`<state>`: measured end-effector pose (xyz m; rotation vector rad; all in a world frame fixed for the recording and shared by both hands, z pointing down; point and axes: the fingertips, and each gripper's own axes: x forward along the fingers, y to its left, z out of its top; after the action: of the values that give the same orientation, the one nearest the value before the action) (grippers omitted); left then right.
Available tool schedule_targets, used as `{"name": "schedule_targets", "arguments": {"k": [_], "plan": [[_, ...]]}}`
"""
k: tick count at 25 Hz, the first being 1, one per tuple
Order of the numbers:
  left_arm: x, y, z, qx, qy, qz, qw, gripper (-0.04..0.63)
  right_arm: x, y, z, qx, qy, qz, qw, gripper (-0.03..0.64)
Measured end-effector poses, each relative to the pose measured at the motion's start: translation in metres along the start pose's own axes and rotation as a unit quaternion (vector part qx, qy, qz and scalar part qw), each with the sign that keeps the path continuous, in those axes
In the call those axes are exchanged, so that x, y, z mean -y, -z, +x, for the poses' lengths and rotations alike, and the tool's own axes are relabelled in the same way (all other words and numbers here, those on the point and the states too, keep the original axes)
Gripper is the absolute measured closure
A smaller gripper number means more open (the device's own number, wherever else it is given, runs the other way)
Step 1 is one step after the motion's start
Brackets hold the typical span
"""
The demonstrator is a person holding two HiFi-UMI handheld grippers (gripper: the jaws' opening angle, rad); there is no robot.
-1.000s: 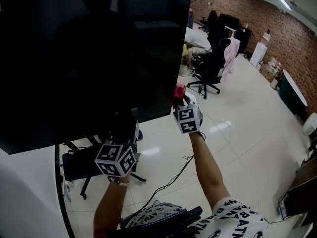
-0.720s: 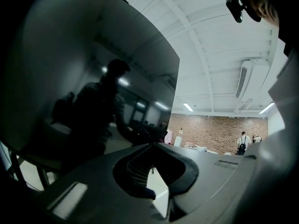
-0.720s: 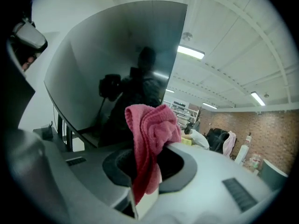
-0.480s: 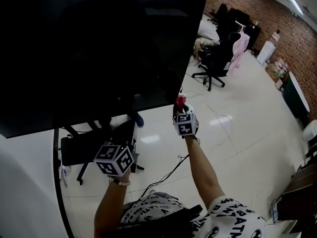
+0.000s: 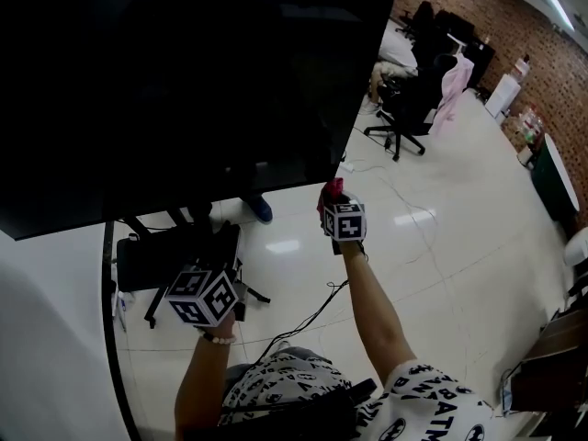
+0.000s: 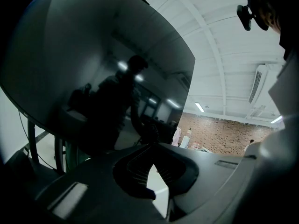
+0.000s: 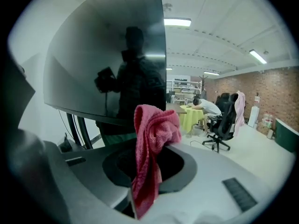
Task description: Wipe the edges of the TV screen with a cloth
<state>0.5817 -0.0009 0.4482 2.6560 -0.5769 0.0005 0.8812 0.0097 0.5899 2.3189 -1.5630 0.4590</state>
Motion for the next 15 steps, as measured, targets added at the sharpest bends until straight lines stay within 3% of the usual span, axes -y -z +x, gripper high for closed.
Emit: {"name": "schedule_targets", "arguments": {"k": [15], "plan": [[-0.044, 0.005, -0.047, 0.009, -0.051, -0.018, 0.9985, 0.606, -0.084, -0.017, 0.014, -0.025, -0.058, -0.023, 0.998, 0.534]]}}
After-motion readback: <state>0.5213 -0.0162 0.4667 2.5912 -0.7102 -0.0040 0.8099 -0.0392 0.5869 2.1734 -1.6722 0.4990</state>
